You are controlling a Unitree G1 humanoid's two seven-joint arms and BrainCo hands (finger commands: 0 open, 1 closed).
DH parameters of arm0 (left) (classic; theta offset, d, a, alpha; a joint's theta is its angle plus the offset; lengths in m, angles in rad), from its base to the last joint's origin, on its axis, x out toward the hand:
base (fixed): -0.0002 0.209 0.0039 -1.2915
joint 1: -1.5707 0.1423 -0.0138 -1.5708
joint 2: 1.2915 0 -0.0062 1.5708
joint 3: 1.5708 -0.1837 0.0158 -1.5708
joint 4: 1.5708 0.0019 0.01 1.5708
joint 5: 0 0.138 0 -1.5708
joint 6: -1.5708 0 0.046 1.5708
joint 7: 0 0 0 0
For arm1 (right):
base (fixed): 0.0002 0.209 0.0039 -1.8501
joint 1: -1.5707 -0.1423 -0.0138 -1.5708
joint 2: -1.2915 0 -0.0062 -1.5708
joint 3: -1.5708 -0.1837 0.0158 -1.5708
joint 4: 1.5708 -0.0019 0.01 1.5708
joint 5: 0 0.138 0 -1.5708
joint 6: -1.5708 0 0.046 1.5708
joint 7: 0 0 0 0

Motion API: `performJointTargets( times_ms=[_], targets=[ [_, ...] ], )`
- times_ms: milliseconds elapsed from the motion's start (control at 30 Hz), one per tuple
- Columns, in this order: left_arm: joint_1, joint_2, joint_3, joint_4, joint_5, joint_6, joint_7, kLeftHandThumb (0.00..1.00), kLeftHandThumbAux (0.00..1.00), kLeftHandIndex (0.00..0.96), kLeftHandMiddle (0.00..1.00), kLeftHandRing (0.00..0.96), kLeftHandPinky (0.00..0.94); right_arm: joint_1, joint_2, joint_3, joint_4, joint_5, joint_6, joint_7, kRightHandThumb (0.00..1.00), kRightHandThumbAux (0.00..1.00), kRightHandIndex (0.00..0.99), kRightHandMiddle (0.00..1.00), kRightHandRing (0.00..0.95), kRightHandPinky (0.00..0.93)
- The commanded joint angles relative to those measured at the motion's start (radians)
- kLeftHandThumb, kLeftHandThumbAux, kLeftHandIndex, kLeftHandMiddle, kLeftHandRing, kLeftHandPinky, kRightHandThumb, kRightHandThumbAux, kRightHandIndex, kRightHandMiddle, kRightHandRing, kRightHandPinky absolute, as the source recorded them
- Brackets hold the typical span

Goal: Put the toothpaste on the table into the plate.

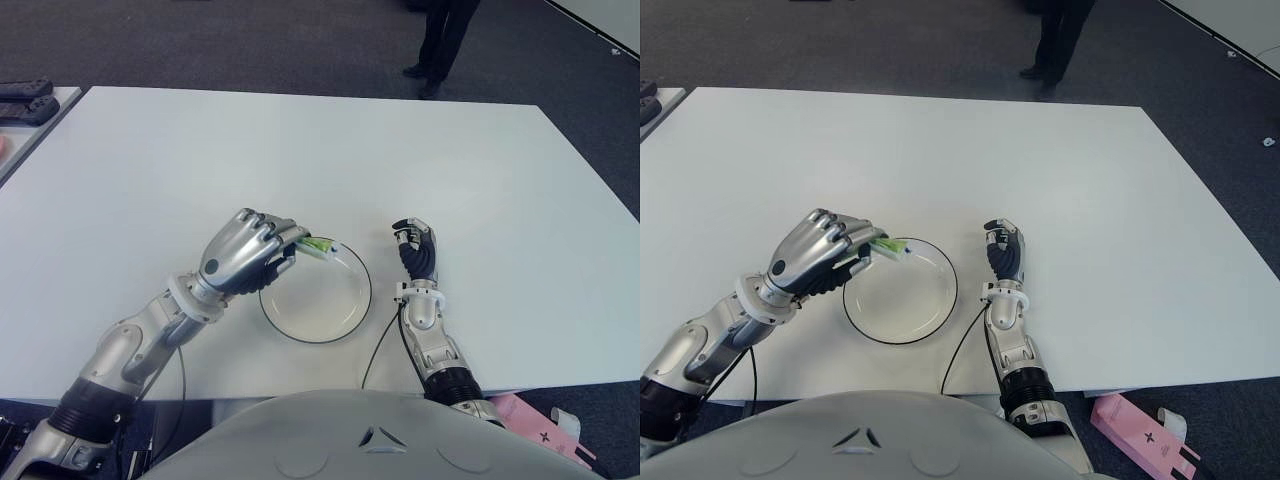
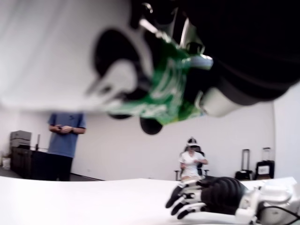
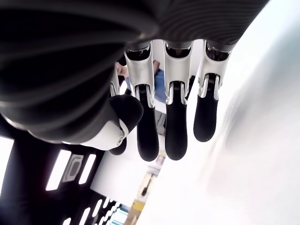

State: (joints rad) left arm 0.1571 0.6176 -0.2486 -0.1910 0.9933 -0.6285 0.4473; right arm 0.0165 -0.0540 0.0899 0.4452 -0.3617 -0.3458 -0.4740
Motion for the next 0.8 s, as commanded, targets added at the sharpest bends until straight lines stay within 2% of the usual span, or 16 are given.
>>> performJointTargets(
  times_ms=[33, 233, 600, 800],
  targets=[
    [-0.033, 0.012, -0.027, 0.014, 0.022, -0.048, -0.006, 0.713, 0.705, 0.441, 0.903, 0.908, 0.899, 0.013, 0.001, -0.001, 0.038, 0.000, 0.017, 0.001, 0.840, 0.688, 0.449, 0.448, 0.439, 0.409],
    [-0.060, 0.018, -0.081, 0.020, 0.048, -0.068, -0.099, 0.713, 0.705, 0.441, 0.909, 0.915, 0.900, 0.013, 0.003, -0.001, 0.037, 0.003, 0.014, 0.003, 0.841, 0.688, 0.449, 0.448, 0.439, 0.415],
    [-0.121, 0.005, -0.186, 0.156, 0.188, -0.032, -0.078, 0.709, 0.709, 0.440, 0.910, 0.918, 0.899, 0.018, 0.003, 0.000, 0.030, 0.003, 0.012, 0.001, 0.841, 0.687, 0.452, 0.447, 0.438, 0.403],
    [-0.158, -0.002, -0.228, 0.217, 0.205, -0.016, -0.084, 0.706, 0.712, 0.439, 0.903, 0.914, 0.894, 0.022, 0.002, -0.002, 0.023, 0.005, 0.014, 0.004, 0.841, 0.687, 0.455, 0.446, 0.438, 0.415]
  ],
)
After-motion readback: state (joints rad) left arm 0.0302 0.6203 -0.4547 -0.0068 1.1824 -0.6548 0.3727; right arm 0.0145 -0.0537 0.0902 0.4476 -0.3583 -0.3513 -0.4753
